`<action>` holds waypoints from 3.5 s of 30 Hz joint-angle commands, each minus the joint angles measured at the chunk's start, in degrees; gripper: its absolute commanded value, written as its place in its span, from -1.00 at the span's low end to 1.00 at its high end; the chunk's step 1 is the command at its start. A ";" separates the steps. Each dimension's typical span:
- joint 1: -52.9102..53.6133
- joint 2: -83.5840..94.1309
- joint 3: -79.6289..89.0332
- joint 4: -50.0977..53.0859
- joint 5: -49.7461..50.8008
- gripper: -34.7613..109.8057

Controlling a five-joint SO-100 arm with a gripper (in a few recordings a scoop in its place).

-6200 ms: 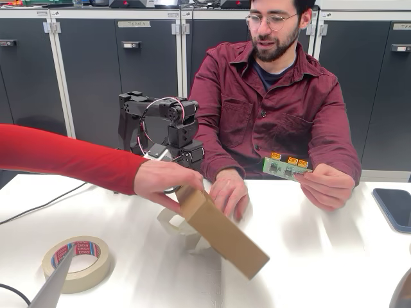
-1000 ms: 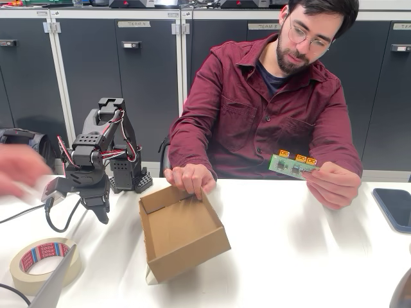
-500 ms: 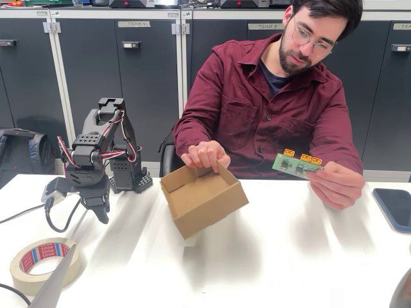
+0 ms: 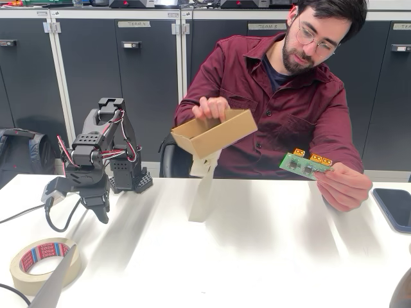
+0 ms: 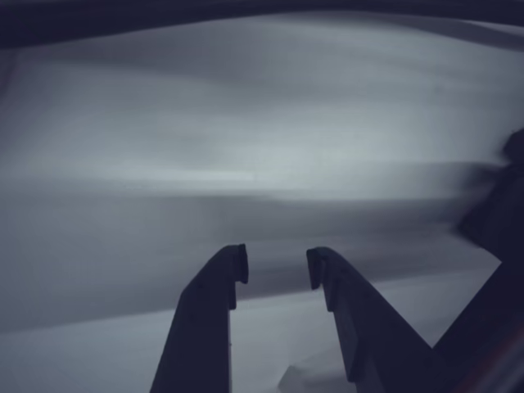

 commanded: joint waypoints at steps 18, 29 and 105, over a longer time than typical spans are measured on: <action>-4.22 23.29 -5.27 0.35 4.31 -0.30; -5.71 31.38 -12.39 0.35 1.49 -0.32; -6.42 23.82 24.52 -12.74 3.16 -0.28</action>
